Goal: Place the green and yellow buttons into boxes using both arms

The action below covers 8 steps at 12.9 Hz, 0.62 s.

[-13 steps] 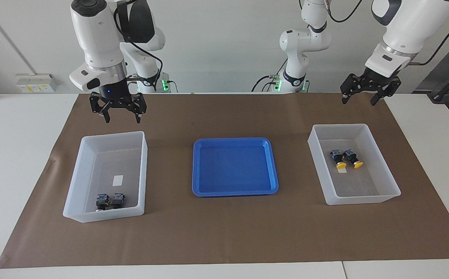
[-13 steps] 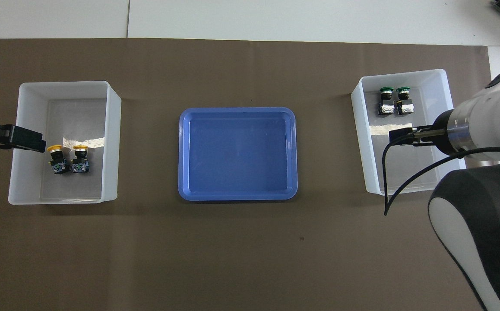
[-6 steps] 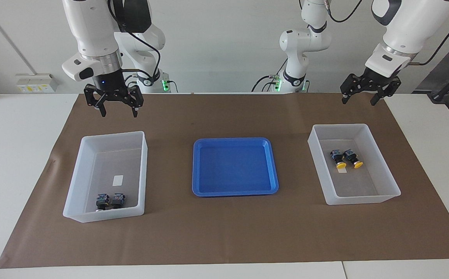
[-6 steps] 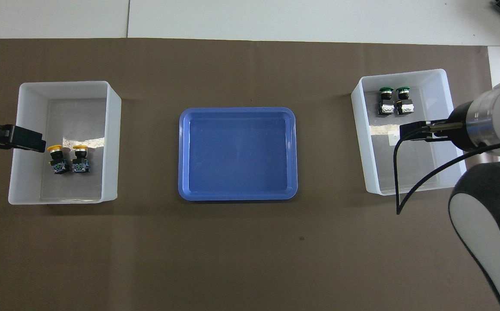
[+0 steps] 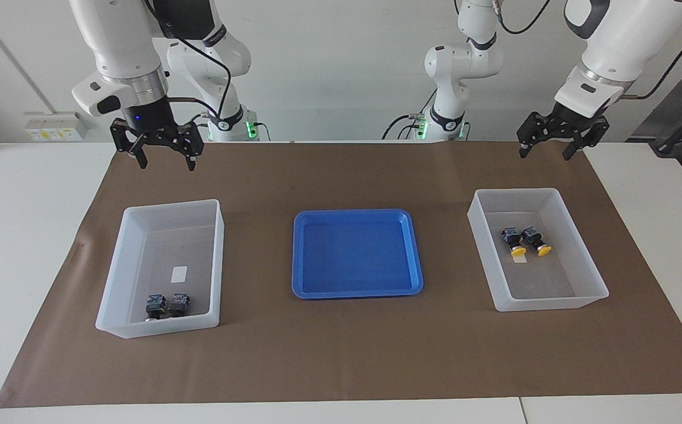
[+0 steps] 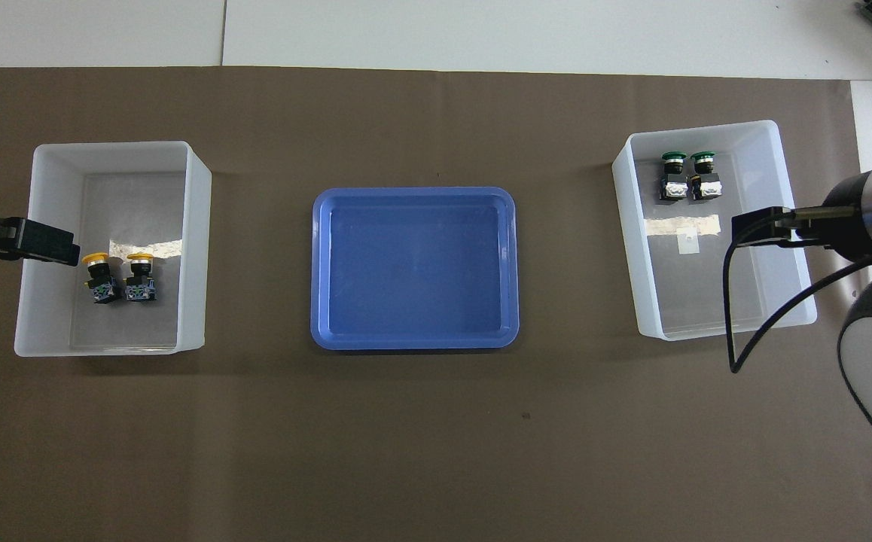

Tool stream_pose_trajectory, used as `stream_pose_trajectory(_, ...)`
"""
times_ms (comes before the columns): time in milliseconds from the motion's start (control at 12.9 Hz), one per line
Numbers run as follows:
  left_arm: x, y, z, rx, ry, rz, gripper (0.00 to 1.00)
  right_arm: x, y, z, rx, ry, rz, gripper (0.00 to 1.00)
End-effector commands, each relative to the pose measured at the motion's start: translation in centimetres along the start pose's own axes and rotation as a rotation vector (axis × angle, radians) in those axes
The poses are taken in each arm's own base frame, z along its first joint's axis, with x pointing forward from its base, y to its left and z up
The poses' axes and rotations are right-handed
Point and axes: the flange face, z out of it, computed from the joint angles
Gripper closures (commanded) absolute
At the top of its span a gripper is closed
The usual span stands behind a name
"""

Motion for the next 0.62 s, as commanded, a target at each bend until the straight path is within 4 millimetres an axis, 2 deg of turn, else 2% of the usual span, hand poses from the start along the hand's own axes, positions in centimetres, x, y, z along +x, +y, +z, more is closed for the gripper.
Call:
stream_pose_trajectory(0,-0.46,-0.04,-0.05,-0.01,-0.01,-0.003,0.0,0.21,0.65,-0.6,0.028,-0.033,0.005,0.0)
stream_pose_trajectory(541,-0.47,-0.13,-0.05,-0.01,-0.01,-0.004,0.0,-0.6,1.19,-0.19,0.067,-0.082,-0.017,0.0)
